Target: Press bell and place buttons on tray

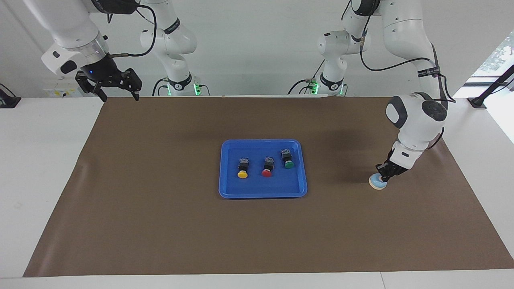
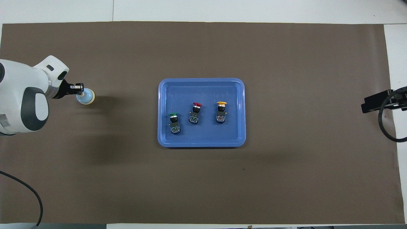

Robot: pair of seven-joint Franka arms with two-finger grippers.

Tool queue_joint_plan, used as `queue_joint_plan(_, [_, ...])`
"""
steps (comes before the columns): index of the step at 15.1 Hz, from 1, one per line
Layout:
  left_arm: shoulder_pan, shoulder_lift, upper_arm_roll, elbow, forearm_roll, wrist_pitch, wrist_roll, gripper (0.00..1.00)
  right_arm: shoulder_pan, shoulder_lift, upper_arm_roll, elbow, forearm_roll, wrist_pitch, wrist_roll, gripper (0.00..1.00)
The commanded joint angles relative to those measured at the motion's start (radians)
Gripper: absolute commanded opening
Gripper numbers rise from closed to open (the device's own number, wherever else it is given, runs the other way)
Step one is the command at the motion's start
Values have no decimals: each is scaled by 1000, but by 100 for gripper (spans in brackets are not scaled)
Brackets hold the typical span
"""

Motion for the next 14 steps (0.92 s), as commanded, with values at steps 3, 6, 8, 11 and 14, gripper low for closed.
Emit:
queue_joint_plan(3, [1, 7, 4, -30, 19, 24, -4, 0, -8, -21, -4, -28, 5, -4, -17, 100])
queue_joint_plan(6, [5, -64, 7, 22, 19, -146, -2, 0, -5, -38, -4, -48, 5, 1, -14, 100])
queue_joint_plan(8, [4, -108, 7, 87, 19, -299, -2, 0, -10, -38, -4, -46, 5, 4, -14, 100])
queue_joint_plan(11, [4, -211, 6, 138, 19, -468, -2, 8, -13, -38, -4, -46, 4, 1, -13, 100])
queue_joint_plan(14, [9, -323, 6, 137, 17, -568, -2, 27, -13, -40, -2, -48, 4, -4, -16, 100])
